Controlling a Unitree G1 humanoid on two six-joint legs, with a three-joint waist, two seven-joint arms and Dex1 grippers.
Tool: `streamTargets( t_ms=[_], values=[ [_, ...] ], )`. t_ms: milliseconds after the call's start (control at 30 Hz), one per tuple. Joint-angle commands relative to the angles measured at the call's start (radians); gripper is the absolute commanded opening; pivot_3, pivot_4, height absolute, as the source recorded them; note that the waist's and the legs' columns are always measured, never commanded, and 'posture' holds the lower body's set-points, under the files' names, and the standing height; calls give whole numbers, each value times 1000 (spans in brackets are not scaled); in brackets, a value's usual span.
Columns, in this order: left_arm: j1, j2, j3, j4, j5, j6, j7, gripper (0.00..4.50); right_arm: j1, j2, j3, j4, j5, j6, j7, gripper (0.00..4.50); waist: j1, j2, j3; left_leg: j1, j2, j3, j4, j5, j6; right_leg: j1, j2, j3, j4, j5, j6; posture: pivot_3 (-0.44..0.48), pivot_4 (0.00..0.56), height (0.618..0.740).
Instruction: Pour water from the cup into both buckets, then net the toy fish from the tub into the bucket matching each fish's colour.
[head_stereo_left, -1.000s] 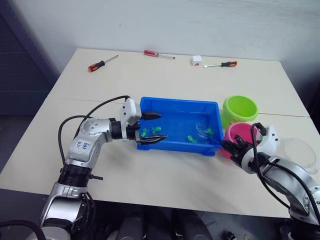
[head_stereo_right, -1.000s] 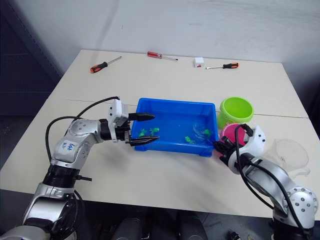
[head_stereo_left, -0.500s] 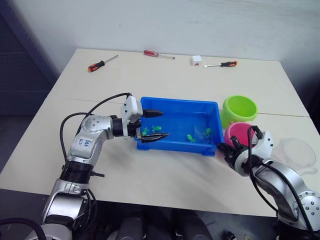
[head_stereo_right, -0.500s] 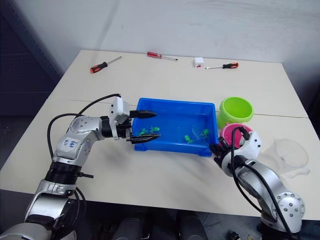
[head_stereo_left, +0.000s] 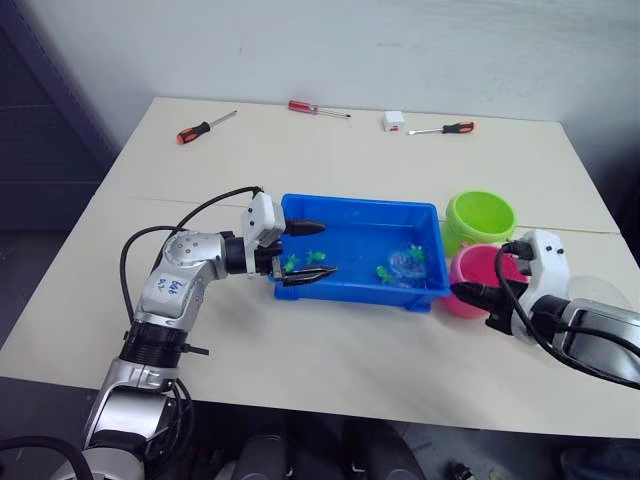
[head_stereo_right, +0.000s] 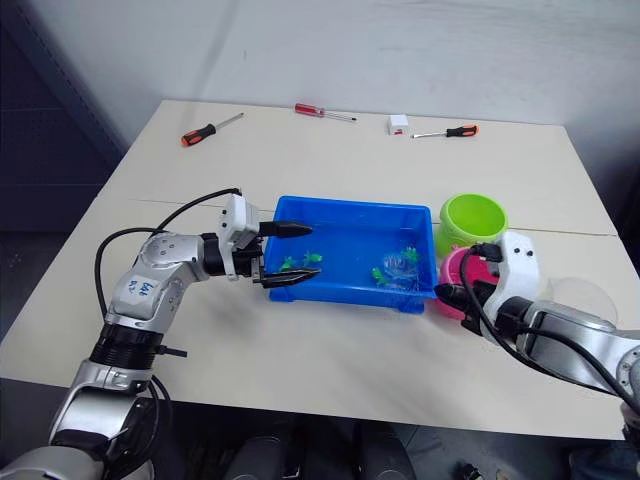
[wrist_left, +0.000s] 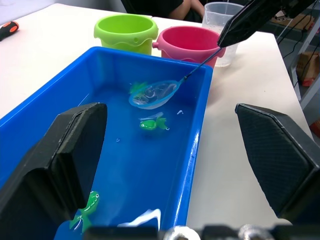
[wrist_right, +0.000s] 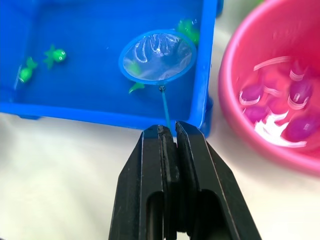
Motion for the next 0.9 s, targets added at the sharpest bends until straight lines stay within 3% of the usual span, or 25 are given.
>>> streamTargets(
  t_ms=[33,200,367,900],
  values=[
    [-18,2,7,1,-2,-14,-9,4432,22,20,17,-24,11,-44,8,0,1,0,0,0,0,0,0,0,0,0,0,0,0,0,0,0,150,740],
    [-39,5,7,23,2,-21,-17,4432,23,115,66,-1,149,-137,-55,0,1,-1,0,0,0,0,2,0,0,0,0,0,0,0,1,0,150,740],
    [-45,5,9,32,6,-28,-21,4432,35,253,65,4,158,-185,-146,0,-1,-1,0,0,0,0,2,0,0,0,0,0,1,0,1,0,150,740],
    [-26,6,23,5,-2,-23,8,4432,-93,327,19,157,158,-148,-385,0,-1,-1,0,0,0,0,2,0,0,0,0,0,1,0,1,0,150,740]
  ],
)
